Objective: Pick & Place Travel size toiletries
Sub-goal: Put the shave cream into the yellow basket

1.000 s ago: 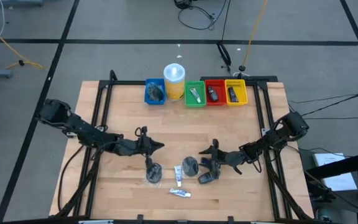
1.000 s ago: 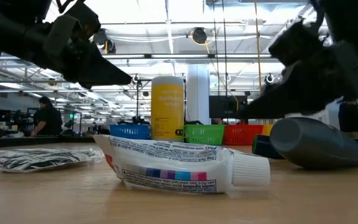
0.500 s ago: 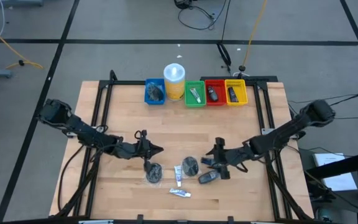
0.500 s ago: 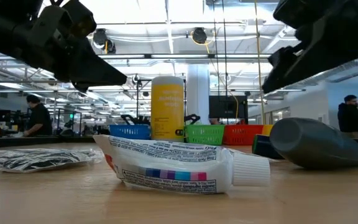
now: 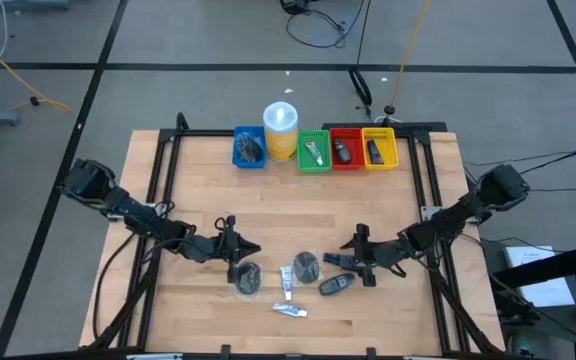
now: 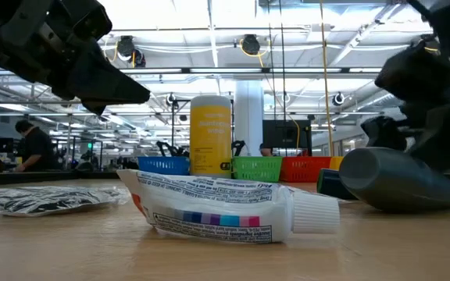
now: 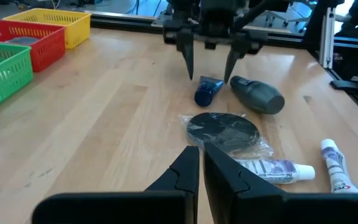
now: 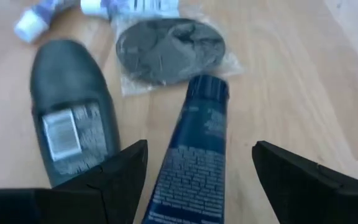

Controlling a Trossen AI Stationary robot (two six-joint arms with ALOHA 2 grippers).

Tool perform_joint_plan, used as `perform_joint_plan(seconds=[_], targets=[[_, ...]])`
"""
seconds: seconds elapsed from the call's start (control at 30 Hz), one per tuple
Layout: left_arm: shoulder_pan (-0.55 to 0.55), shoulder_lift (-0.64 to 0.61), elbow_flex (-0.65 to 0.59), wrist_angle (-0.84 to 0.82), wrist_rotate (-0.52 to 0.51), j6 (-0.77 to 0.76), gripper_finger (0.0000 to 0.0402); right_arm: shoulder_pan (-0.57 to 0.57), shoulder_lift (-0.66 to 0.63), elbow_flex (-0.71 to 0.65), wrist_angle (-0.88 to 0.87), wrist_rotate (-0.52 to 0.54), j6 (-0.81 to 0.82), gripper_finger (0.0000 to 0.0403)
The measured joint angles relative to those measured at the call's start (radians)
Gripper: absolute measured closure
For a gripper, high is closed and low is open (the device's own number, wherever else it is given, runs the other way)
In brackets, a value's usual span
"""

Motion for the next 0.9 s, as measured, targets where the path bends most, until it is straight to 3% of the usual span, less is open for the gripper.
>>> perform_joint_plan(seconds=[0.27,0.5,0.7,0.9], targets=[[0.008,0.000,0.000,0.000,-0.034,0.003,0.0380,-0.038,0.157,0.030,0.080,0.003,-0.006,0.0149],[0.008,0.000,0.000,-0.003,-0.026,-0.002,0.0380,-0.080,0.189,0.034,0.124,0.008,-0.004,0.0264],[0.008,0.000,0.000,-0.002,-0.026,-0.041,0.0380,-0.117,-0.032,0.064,0.018,0.161,-0.010,0.0356],[0.007,0.000,0.001,-0.009,-0.025,-0.050,0.0380,-0.315,-0.366,0.284,-0.584,0.310,0.026,0.0363]])
